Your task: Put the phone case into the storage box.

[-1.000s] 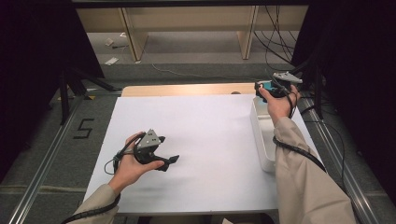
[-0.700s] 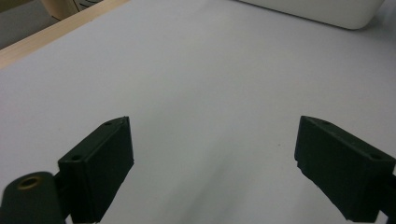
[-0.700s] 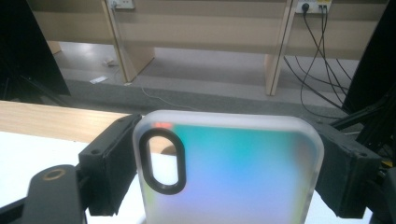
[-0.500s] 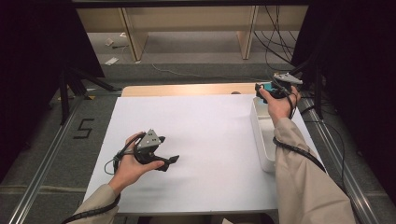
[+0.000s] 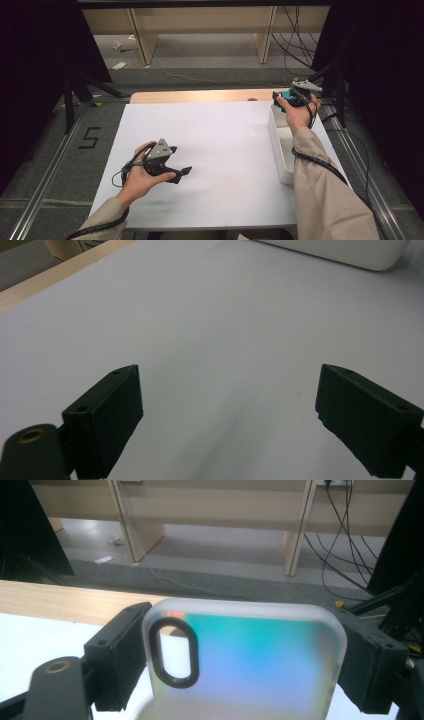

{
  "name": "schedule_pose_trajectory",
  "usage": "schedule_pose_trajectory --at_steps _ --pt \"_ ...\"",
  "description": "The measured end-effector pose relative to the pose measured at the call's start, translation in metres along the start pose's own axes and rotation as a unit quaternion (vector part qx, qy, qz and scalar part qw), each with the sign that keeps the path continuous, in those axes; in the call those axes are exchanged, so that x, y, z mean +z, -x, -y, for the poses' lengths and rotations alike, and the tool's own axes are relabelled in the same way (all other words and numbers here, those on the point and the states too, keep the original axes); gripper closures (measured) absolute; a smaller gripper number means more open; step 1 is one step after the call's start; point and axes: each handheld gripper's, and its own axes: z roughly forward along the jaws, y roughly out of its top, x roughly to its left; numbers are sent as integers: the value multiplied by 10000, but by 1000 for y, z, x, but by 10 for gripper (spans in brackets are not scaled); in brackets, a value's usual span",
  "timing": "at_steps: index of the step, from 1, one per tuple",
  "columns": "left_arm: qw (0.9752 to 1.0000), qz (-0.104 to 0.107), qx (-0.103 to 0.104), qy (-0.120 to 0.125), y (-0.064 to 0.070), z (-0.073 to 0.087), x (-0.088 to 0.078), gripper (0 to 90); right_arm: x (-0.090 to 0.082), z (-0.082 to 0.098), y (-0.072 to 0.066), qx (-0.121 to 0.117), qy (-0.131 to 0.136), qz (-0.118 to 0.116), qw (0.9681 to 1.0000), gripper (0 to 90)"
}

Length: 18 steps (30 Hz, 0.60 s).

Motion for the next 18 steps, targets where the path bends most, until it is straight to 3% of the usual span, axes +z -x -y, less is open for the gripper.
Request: schedule_pose_trajectory --at_steps 18 --pt "10000 9 7 5 0 0 1 109 4 7 2 1 -53 -21 10000 182"
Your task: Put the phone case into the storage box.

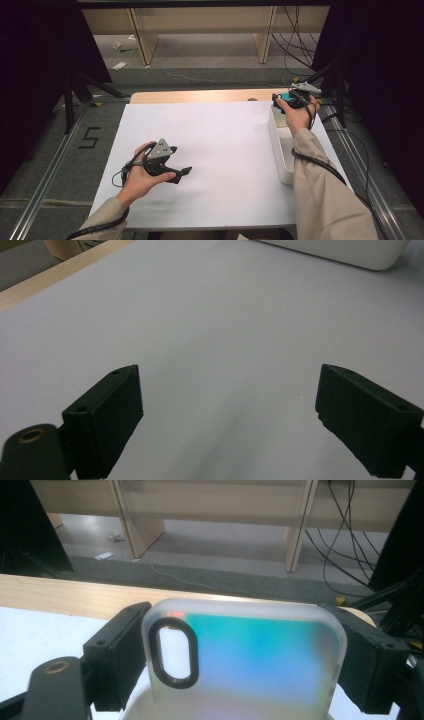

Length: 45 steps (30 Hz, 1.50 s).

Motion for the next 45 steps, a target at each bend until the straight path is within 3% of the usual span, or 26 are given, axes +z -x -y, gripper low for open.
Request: schedule_pose_trajectory --at_steps 5,15,22,40,45 --pt "10000 1 -8 -5 0 0 0 109 1 1 1 46 17 -26 10000 166" --pt "10000 1 1 -1 0 0 0 109 3 0 1 27 -82 -109 9999 7" --pt "10000 -6 -7 -6 0 0 0 109 -2 -3 2 181 -13 -122 9998 5" --pt "10000 -18 -7 12 0 -1 -1 110 -21 -8 3 142 234 -4 9996 4" --pt "10000 -23 -37 8 0 -1 -1 110 -31 -5 -1 150 251 -122 9995 7"
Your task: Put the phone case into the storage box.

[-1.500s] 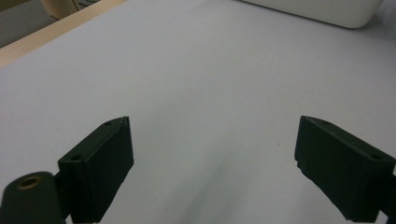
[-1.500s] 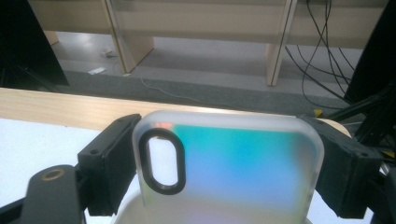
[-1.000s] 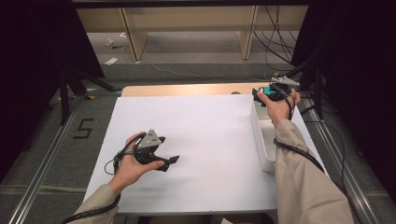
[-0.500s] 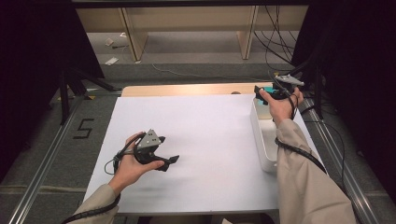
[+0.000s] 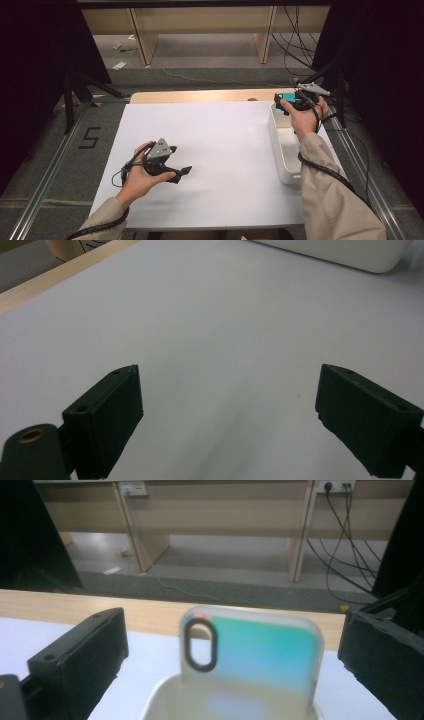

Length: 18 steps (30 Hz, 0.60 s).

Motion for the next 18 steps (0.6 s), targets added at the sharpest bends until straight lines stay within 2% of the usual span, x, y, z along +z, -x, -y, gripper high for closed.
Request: schedule_pose_trajectory --at_steps 11,18 --pt "10000 5 -2 8 1 0 0 110 -25 7 -7 -172 69 -215 9996 20" --pt "10000 2 -1 1 1 -1 -1 109 -38 12 -13 -178 72 -435 9989 36"
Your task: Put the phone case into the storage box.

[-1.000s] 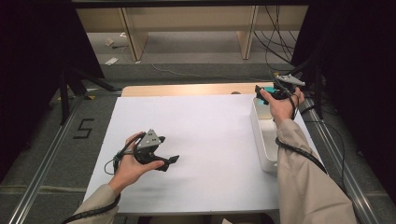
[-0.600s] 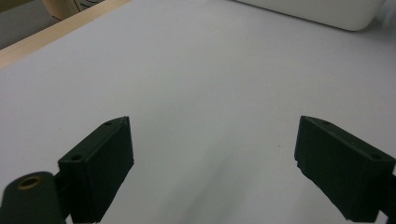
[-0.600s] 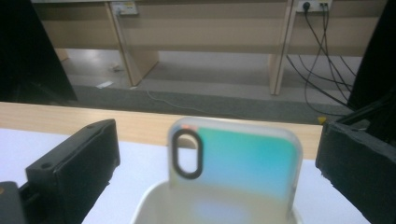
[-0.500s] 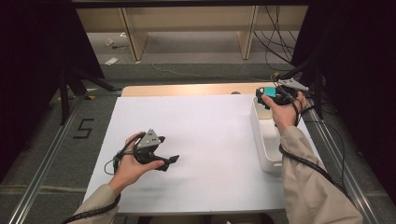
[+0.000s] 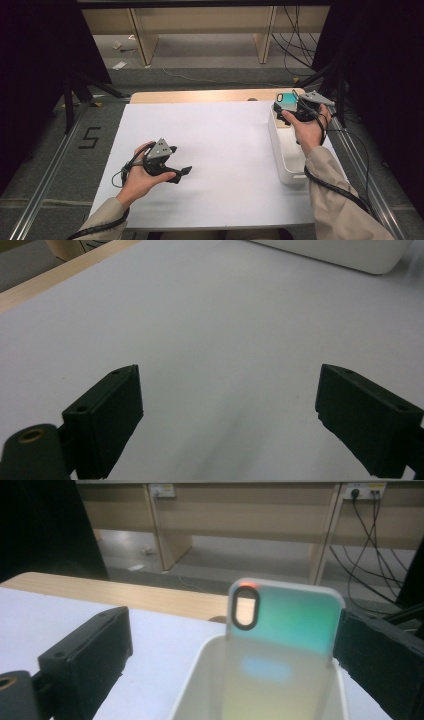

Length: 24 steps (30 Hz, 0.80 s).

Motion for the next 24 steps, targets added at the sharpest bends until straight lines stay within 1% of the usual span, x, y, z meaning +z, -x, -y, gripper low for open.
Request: schedule_pose_trajectory --at_steps 5,7,10,15,20,24 --pt "10000 -2 -2 -6 0 0 0 110 -8 0 -8 -105 5 -147 9998 41" --pt "10000 -5 -7 5 0 0 0 110 -12 0 -10 -145 47 -217 9996 45" --pt "10000 -10 -8 8 0 0 0 109 -18 2 -14 -217 62 -351 9991 50" --pt "10000 -15 -15 15 0 0 0 109 -28 5 -20 -316 99 -541 9980 57" --pt "10000 -16 -12 -3 0 0 0 110 -38 11 -26 -398 73 -733 9965 68" --pt "10000 -20 -18 12 0 0 0 110 -44 14 -29 -400 81 -847 9956 75"
